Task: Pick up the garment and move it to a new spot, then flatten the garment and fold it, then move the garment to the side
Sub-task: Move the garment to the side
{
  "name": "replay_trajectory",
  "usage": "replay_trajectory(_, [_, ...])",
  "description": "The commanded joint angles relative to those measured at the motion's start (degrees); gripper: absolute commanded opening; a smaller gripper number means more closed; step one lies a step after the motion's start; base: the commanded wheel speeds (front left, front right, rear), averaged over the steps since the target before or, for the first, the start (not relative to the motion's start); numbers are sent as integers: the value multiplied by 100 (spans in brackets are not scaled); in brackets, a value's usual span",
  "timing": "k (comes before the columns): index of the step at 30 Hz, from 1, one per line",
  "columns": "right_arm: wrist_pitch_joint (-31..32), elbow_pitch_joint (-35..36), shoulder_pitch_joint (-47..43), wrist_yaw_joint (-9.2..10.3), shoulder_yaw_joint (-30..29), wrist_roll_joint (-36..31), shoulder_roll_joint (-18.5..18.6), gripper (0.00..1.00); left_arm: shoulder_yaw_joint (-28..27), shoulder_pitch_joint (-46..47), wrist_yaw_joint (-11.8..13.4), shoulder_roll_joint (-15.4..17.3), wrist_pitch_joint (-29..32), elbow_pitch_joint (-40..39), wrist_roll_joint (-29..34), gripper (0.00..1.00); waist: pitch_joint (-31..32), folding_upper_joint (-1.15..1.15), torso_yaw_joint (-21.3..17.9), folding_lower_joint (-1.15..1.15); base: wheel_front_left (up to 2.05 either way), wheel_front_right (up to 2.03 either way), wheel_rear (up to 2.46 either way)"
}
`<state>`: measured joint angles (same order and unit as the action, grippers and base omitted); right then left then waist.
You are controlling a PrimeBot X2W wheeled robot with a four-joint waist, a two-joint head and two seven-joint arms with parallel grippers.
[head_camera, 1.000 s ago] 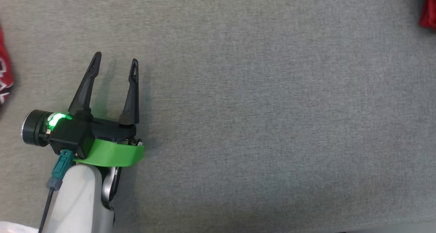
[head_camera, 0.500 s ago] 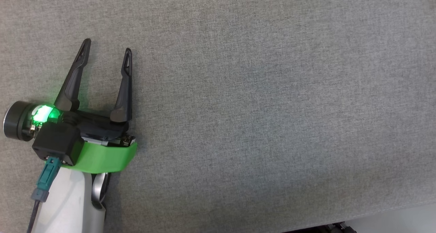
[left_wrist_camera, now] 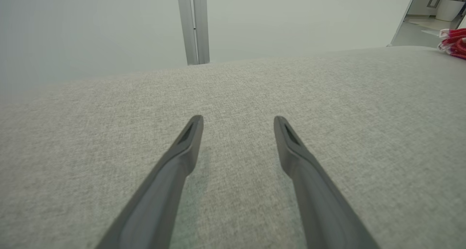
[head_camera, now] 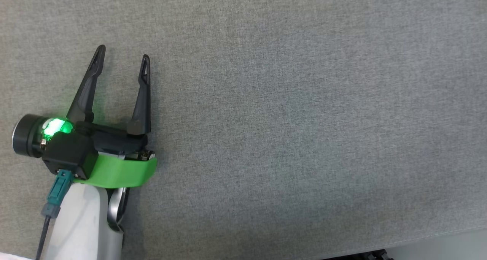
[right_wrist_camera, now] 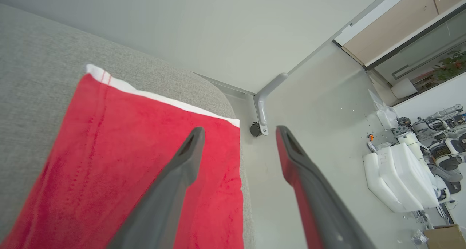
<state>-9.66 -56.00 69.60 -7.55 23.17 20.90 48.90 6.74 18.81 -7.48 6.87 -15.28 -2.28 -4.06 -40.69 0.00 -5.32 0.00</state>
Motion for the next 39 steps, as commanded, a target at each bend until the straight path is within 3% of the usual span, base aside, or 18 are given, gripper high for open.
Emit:
replay_trajectory(1, [-134,-18,-64,13,-34,-41,-98,100,-40,-163,16,-8,23,146,-46,100,282,0,-1,0,0,0,0])
replay_trajectory(7, [-458,218,-412,13,-90,-70,-595,100,-209,-421,34,-109,16,322,-155,100,970,0,-1,0,0,0,0])
replay_trajectory(13, [-550,896,-1072,13,-184,-64,-1147,100,-458,-809,84,-184,12,482,-228,100,1660,0,9,0,0,0,0])
replay_trajectory(24, [-553,2772,-3431,12,-1118,-375,-2491,100,-792,-1568,72,-303,12,840,-301,100,2927,0,147,0,0,0,0])
replay_trajectory(39, [-554,4326,-6110,12,-1894,-619,-3683,100,-849,-1941,32,-345,13,1217,-283,100,3810,0,443,0,0,0,0])
